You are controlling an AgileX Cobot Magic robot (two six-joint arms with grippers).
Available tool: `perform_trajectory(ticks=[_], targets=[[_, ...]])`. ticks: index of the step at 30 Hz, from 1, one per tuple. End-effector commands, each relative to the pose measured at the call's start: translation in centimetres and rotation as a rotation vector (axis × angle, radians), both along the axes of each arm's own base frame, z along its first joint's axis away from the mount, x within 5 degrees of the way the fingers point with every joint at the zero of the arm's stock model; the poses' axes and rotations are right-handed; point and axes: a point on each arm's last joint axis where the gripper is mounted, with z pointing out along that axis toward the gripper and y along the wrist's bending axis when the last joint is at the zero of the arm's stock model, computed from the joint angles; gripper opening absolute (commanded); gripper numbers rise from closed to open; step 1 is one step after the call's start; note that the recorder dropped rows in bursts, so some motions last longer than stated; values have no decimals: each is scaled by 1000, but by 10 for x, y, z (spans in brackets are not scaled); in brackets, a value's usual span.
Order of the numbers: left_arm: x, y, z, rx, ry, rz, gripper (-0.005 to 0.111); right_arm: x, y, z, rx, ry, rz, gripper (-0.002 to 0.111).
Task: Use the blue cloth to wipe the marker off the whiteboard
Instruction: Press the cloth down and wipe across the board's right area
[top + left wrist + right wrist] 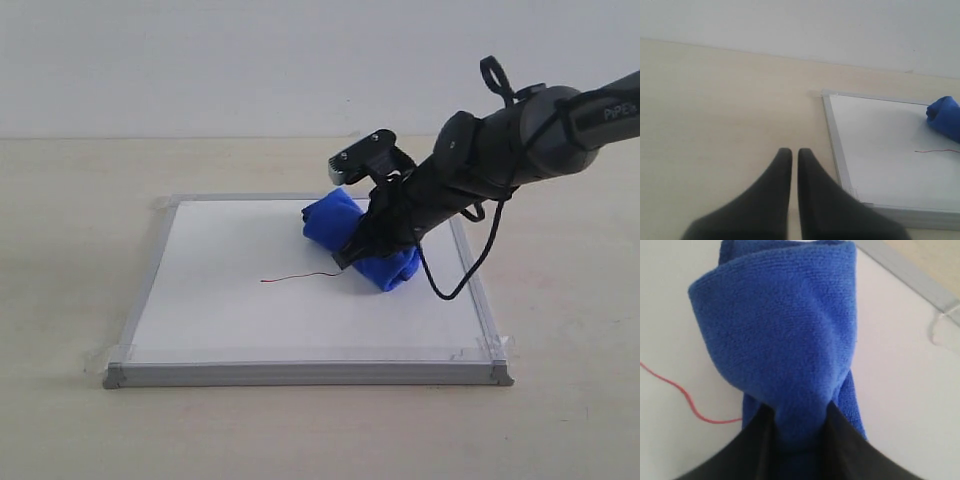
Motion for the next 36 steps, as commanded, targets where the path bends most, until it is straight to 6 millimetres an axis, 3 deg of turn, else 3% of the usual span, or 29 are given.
perform_trajectory(ticks=[1, 6, 9, 15, 18, 21, 24, 27, 29, 33, 34, 36], targets=[[0, 0, 0, -12, -8, 3, 4, -21, 33, -7, 6, 112, 117, 0], [0, 0, 0, -12, -8, 3, 4, -29, 55, 7, -27, 176, 314, 0], [0, 0, 0, -12, -8, 3, 4, -12, 40, 14, -109, 110, 230, 0], [0, 0, 0, -12, -8, 3, 4, 21, -11, 25, -296, 9, -62, 0], [0, 0, 0, -12, -8, 3, 4, 24, -13, 28, -308, 32, -82, 0], [0, 0, 0, -12, -8, 3, 4, 17, 5, 18, -299, 61, -10, 0], [0, 0, 0, -12, -8, 3, 4, -7, 57, 1, -231, 123, 236, 0], [0, 0, 0, -12, -8, 3, 4, -17, 80, 9, -174, 131, 326, 0], [0, 0, 0, -12, -8, 3, 4, -11, 73, 11, -218, 105, 330, 0], [0, 0, 0, -12, -8, 3, 4, 27, -7, -5, -416, 82, -8, 0], [0, 0, 0, -12, -8, 3, 4, 29, -17, -8, -434, 105, -49, 0], [0, 0, 0, -12, -8, 3, 4, 27, -18, -13, -401, 148, -72, 0]])
